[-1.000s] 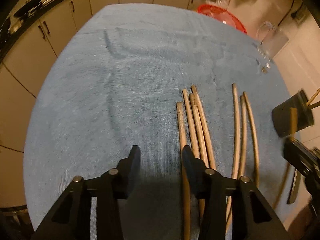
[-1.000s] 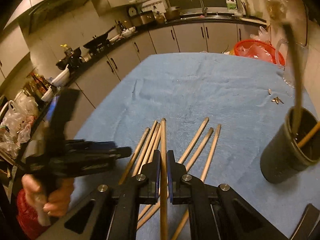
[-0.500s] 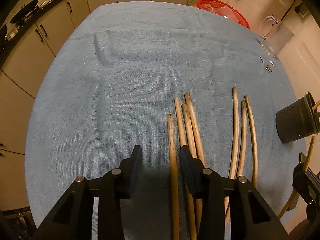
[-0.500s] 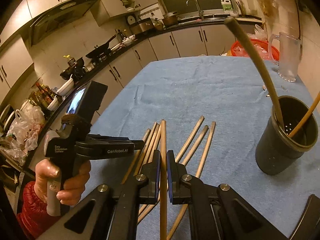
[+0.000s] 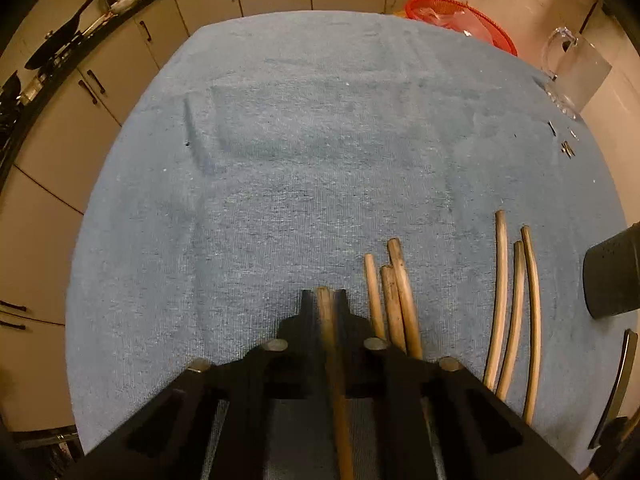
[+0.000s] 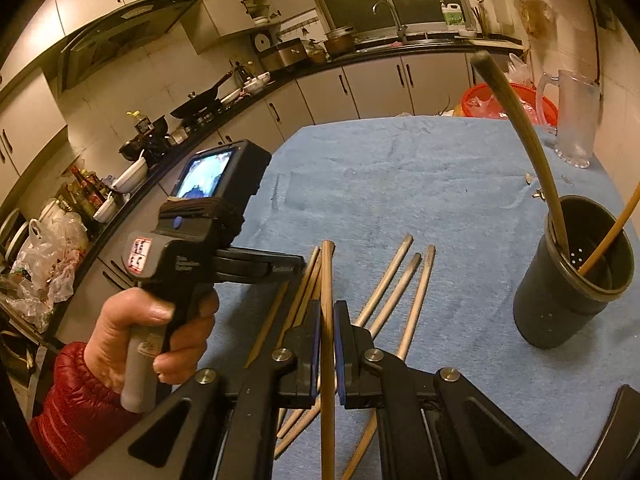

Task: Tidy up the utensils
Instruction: 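Grasp another chopstick with the right tool while the left tool grasps one, then lift the held chopsticks and carry them over the black holder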

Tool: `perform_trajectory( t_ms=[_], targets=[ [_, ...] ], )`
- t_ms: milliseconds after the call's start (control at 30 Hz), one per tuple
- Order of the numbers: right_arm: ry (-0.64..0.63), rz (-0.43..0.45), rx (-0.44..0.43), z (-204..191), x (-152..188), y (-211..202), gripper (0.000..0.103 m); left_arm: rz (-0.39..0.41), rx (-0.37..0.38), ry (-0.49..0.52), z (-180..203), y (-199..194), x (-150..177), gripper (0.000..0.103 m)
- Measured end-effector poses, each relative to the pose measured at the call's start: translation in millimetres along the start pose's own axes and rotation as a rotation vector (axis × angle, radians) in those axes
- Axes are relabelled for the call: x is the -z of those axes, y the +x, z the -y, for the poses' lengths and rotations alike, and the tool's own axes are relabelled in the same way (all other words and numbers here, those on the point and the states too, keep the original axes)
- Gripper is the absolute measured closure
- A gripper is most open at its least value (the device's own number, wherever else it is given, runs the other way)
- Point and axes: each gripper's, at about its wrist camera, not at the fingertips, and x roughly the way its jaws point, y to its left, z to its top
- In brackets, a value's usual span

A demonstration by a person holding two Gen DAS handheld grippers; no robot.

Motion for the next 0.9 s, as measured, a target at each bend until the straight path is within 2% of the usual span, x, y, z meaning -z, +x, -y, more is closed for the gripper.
perform_trajectory(
  t_ms=[67, 167, 267, 400, 567, 767, 900],
  targets=[
    [-0.007, 0.011, 0.006, -2.3, 0.0, -4.1, 0.097, 0.013, 0.047, -0.016, -7.2, -7.7, 8.9, 0.096],
    [-0.008, 0.031, 0.005, -3.6, -1.4, -10.1, 0.097, 0.082, 0.09, -0.037, -20.0, -32.4, 22.8, 0.096],
    [0.0, 0.069, -0.01, -3.3, -4.0, -19.8, 0.097, 0.171, 0.135, -0.055, -27.8, -73.6, 36.8, 0.096],
    [0.007, 0.172, -0.031, -4.4, -6.1, -43.3, 0.097, 0.349, 0.136, -0.057, -34.4, -138.8, 56.0, 0.096],
    [-0.001, 0.288, -0.038, -12.8, -2.5, -71.0, 0.097, 0.49, 0.142, -0.07, -39.1, -192.8, 87.0, 0.096],
    [-0.016, 0.324, -0.04, -22.0, 1.6, -81.4, 0.097, 0.555, 0.143, -0.066, -43.8, -221.5, 98.2, 0.096],
    [-0.016, 0.337, -0.043, -21.5, 2.4, -86.6, 0.097, 0.564, 0.141, -0.07, -41.3, -221.3, 97.3, 0.096]
  ],
)
